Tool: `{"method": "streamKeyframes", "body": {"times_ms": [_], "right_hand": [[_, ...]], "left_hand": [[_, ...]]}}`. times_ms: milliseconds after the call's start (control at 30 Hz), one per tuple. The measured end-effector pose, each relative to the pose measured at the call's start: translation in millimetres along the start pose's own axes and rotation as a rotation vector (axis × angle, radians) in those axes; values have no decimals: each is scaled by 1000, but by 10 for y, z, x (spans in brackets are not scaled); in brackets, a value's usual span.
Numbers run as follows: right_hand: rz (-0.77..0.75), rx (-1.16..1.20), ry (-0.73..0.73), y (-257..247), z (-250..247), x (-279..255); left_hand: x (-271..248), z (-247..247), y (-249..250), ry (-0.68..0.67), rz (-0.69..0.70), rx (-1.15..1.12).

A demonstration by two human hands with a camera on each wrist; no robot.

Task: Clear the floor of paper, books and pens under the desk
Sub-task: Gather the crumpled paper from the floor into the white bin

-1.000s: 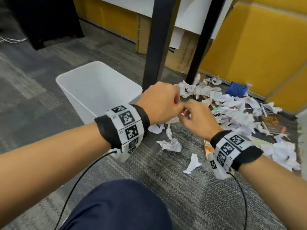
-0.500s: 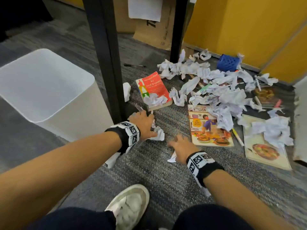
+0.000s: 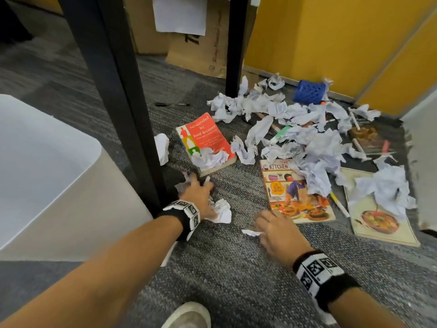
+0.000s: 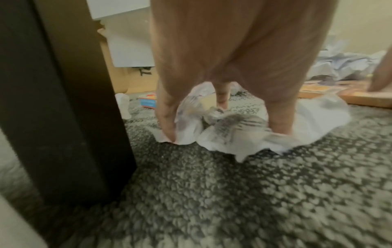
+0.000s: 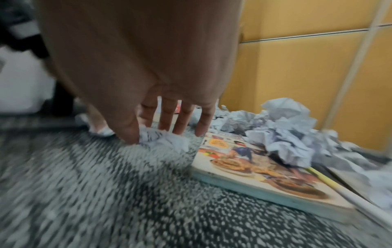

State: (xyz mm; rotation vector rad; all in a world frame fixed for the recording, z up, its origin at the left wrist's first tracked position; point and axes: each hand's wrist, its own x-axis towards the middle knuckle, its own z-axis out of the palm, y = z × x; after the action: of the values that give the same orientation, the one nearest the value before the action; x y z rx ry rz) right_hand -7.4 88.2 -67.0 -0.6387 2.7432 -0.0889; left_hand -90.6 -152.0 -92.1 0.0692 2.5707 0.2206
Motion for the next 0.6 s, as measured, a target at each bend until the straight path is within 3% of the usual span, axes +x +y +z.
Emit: {"method": "streamKeyframes", "body": {"times_ms": [67,167,267,400,500,600], "right_hand": [[60,103,50,72,-153,-36],[214,189,27,237,-386,-33],[311,130,-29,454,-594,-44],[421,11,-78,720,-955,-106],[510,-45,-16,908,-1134,-79],[616,-76,55,1157,-1183,27]], "left_hand": [[30,29,43,95,112,37],[59,71,119,92,152,78],[51,-40,241,118,216,37],[21,-493,535,273,354,-57],[165,-788,733,347,385,-139],[424,-890,896,369,332,-128]]}}
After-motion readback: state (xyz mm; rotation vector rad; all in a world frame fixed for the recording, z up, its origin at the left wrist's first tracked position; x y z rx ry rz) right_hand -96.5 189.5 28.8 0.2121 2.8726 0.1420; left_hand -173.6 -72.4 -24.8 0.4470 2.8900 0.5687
